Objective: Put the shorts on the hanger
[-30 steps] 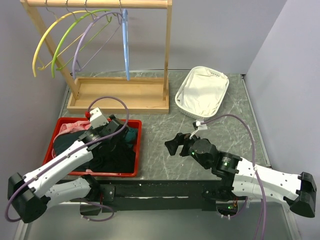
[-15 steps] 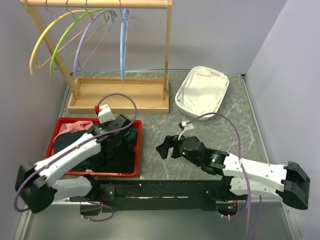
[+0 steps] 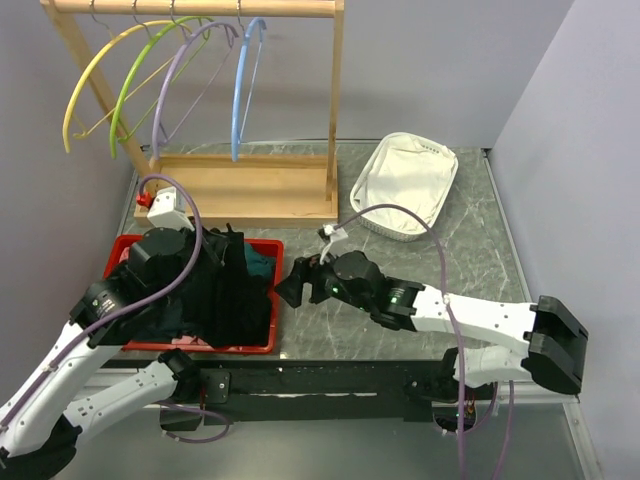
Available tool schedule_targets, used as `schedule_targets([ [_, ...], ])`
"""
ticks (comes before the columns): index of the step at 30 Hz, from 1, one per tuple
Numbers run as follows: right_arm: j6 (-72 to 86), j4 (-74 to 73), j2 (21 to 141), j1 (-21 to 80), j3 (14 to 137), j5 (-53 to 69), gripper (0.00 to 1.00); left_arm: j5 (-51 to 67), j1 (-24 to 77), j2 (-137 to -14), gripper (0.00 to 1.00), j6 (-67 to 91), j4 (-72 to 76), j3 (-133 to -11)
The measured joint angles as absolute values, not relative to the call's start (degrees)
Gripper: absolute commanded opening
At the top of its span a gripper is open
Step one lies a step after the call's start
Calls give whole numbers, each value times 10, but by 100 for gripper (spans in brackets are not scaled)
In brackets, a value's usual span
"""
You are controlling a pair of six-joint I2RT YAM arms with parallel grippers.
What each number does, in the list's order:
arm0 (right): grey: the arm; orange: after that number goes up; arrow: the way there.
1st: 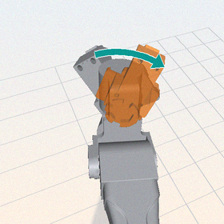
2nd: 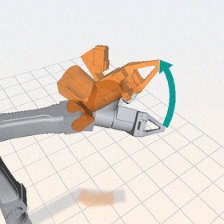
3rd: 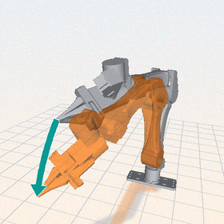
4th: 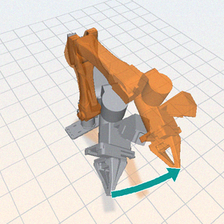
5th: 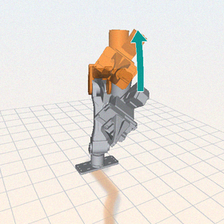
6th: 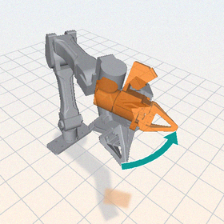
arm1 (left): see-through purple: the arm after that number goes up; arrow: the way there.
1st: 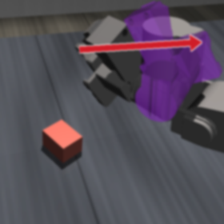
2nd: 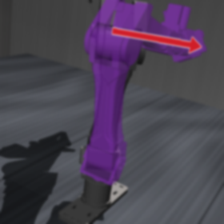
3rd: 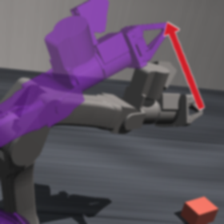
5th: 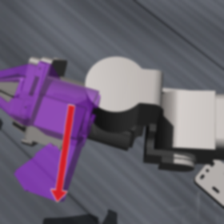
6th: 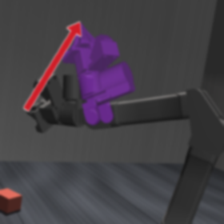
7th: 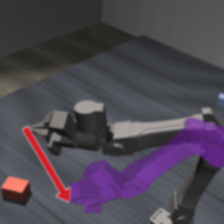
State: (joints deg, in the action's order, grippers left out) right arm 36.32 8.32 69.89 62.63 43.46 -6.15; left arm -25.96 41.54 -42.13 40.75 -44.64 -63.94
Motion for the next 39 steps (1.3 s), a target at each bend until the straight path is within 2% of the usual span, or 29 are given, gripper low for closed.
schedule_targets([
  [6, 359, 88, 747, 632, 478, -62, 93, -200, 415, -414, 1, 365, -440, -650],
  [12, 333, 81, 761, 625, 514, -86, 79, -156, 415, -402, 1, 339, -439, -660],
  [16, 318, 94, 776, 621, 521, -73, 82, -143, 415, -393, 1, 329, -440, -669],
  [28, 298, 107, 895, 632, 557, -54, 82, -116, 415, -392, 1, 308, -442, -687],
  [39, 274, 178, 871, 639, 548, -36, 88, -114, 415, -387, 1, 300, -444, -716],
])
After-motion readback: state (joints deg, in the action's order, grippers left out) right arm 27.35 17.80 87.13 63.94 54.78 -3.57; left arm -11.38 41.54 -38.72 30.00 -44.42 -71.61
